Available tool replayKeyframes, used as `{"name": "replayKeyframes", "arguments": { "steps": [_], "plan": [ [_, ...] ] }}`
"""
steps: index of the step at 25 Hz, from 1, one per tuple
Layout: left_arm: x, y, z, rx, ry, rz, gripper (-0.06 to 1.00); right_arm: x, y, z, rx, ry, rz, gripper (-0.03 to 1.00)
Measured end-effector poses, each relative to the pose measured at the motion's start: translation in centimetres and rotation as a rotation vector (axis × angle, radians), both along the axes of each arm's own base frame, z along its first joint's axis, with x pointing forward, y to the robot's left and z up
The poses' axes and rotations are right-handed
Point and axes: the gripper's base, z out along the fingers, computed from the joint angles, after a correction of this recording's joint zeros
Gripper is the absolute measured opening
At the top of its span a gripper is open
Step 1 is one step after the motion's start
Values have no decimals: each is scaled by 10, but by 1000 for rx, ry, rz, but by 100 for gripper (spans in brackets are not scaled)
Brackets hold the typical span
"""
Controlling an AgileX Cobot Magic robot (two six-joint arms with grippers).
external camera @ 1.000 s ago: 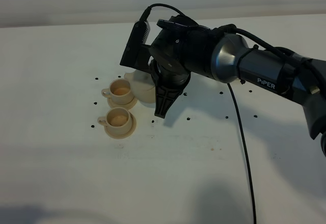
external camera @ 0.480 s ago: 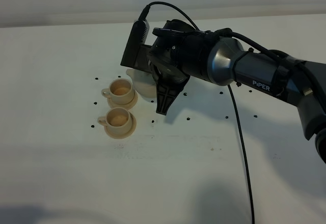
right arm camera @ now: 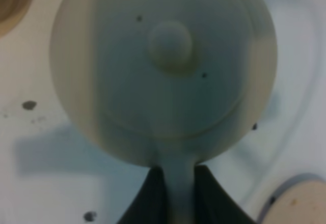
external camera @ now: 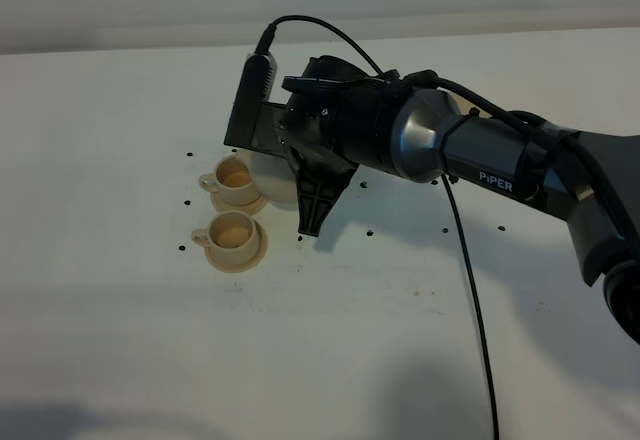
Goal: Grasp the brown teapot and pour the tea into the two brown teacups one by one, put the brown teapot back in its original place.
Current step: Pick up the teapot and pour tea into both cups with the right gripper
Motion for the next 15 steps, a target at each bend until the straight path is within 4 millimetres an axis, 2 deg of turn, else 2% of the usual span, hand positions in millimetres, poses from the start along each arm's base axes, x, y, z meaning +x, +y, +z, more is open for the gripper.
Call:
{"name": "replayKeyframes", "arguments": {
  "steps": [15],
  "plan": [
    [0, 0, 0, 0, 0, 0, 57, 3, 2, 5, -49, -100, 30, 9]
  ]
}}
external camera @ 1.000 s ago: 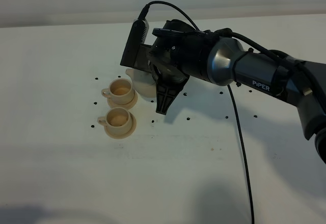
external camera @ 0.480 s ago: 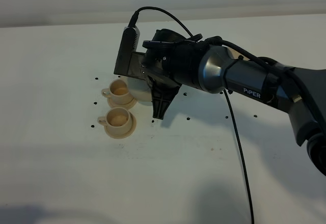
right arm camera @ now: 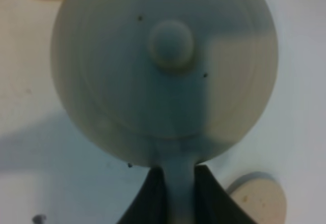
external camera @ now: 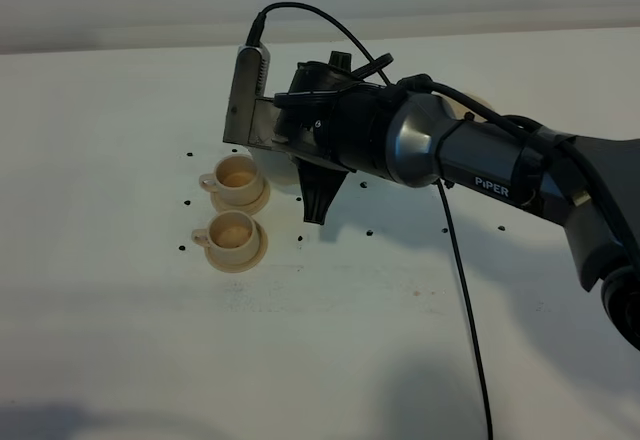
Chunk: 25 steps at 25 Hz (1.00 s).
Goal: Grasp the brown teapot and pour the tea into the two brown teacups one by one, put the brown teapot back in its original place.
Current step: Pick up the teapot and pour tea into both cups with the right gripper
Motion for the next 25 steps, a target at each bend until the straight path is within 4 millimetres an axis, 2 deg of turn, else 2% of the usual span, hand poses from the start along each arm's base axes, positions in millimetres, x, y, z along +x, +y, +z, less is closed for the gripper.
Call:
{"name": "replayKeyframes", "arguments": {
  "steps": [7, 13, 25],
  "plan": [
    [0, 0, 0, 0, 0, 0, 57, -2, 4, 1, -22, -32, 30, 9],
    [0, 0, 0, 0, 0, 0, 57, -3, 9, -12, -66, -38, 56, 9],
    [0, 0, 0, 0, 0, 0, 57, 0, 10, -9, -111, -107, 79, 9]
  ]
}}
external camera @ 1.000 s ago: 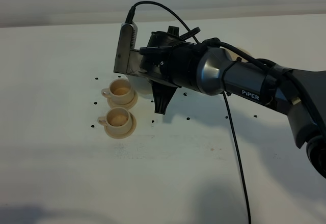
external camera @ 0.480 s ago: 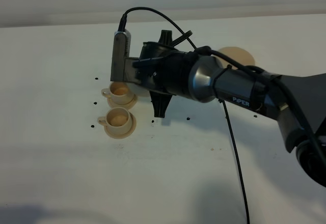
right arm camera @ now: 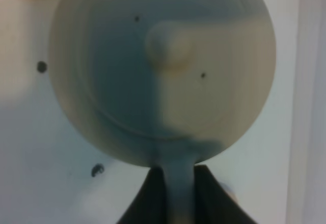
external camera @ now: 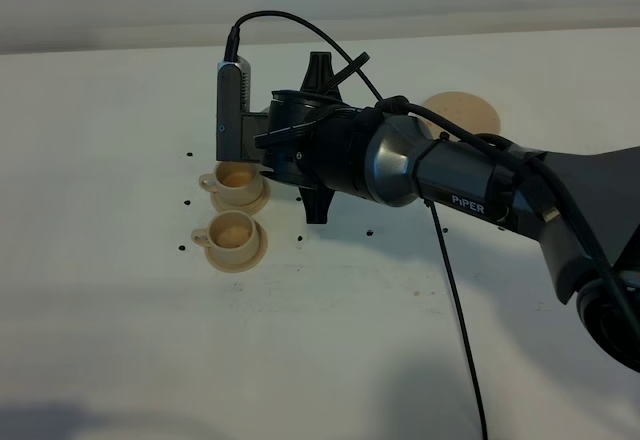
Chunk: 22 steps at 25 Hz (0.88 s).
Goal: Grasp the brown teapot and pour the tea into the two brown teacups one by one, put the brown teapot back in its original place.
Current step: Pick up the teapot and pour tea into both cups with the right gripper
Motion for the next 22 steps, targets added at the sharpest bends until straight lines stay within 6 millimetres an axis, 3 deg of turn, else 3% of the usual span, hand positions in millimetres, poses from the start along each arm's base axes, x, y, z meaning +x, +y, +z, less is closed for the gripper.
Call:
{"name": "replayKeyframes", "arguments": {
  "steps": [22],
  "plan": [
    [0, 0, 0, 0, 0, 0, 57, -5, 8, -12, -106, -42, 47, 9]
  ]
}}
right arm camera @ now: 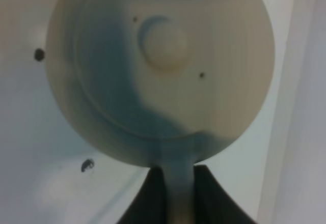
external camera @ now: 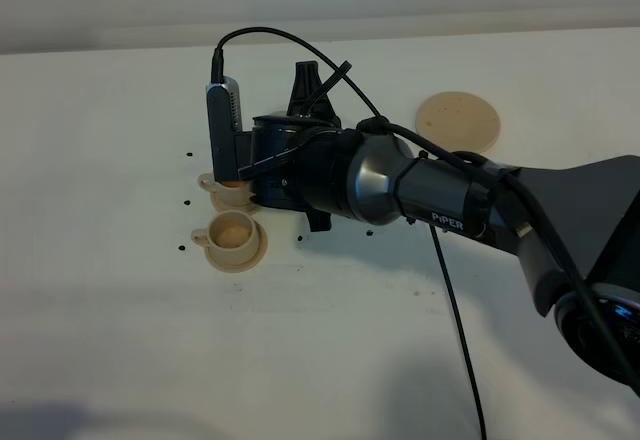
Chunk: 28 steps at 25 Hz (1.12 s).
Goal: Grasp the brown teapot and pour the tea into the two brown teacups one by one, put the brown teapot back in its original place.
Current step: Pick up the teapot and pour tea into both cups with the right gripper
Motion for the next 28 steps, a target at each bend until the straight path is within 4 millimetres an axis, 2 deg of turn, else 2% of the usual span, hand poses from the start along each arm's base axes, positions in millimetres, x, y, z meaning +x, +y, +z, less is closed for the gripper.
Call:
{"name": "replayKeyframes", "arguments": {
  "steps": [28],
  "plan": [
    [0, 0, 0, 0, 0, 0, 57, -2, 4, 6, -76, -64, 54, 9]
  ]
}}
